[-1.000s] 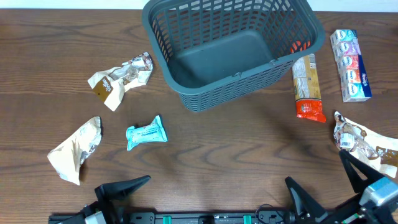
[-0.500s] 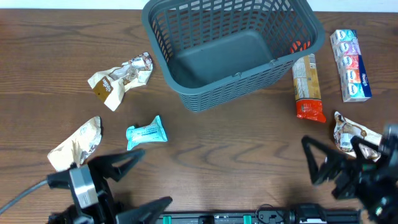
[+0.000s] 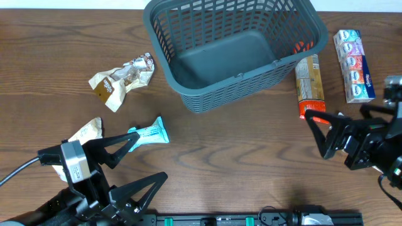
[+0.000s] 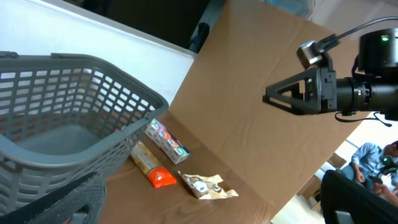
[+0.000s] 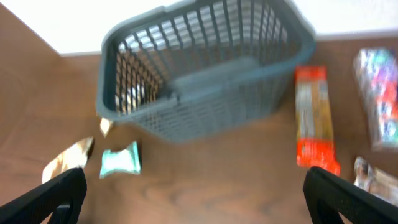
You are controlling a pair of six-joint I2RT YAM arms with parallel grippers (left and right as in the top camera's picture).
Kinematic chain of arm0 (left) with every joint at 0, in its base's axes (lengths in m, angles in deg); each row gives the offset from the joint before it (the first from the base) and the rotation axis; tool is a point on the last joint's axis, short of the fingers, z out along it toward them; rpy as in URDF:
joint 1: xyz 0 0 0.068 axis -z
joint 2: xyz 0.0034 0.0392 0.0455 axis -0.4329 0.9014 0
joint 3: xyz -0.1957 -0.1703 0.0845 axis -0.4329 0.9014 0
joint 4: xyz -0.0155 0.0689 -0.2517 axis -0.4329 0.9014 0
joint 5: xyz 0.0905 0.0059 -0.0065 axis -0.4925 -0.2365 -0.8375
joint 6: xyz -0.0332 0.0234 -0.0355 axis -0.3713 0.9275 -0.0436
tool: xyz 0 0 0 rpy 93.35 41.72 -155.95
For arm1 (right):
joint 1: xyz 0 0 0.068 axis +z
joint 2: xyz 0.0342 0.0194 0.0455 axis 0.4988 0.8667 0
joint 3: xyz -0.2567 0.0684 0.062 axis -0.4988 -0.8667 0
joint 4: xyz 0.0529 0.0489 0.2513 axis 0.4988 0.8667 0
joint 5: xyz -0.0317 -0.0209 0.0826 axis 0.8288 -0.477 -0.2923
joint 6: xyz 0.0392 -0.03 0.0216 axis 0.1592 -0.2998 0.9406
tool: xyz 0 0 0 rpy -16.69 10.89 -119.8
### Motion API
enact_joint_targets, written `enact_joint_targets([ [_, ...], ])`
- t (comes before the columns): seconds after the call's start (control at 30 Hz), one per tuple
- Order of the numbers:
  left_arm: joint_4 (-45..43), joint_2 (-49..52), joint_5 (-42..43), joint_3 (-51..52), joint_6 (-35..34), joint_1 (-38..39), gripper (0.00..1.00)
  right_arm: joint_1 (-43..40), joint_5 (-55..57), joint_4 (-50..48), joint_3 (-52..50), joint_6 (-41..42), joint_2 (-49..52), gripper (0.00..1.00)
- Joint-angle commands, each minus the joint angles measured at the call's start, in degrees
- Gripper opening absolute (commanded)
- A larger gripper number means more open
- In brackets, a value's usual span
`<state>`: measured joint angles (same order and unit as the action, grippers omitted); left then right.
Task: Pack container
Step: 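Move both grippers up toward the grey mesh basket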
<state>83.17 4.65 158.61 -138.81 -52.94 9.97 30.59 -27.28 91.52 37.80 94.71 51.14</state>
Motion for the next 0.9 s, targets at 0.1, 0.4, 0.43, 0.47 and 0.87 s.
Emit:
enact_joint_targets([
  [0.1, -1.9, 0.0, -5.7, -0.7, -9.9, -0.3, 0.99, 0.5, 10.4, -4.8, 0.9, 4.0, 0.4, 0.99],
  [0.4, 38.6, 1.1, -39.6, -8.3, -4.7, -0.3, 0.99, 0.5, 17.2, -0.4, 0.9, 5.3, 8.3, 0.99],
  [0.43, 42.4, 1.7, -41.7, -9.7, -3.1, -0.3, 0.99, 0.5, 17.1, -0.2, 1.0, 5.3, 9.3, 0.99],
  [0.47, 46.0, 2.6, -43.2, -11.6, -1.6, -0.3, 0.99, 0.5, 17.1, -0.1, 1.0, 5.3, 10.4, 0.99],
  [0.87, 57.4, 15.5, -29.8, -22.8, 7.3, 0.4, 0.99, 0.5, 6.1, 0.0, 7.8, 6.1, 21.9, 0.99],
])
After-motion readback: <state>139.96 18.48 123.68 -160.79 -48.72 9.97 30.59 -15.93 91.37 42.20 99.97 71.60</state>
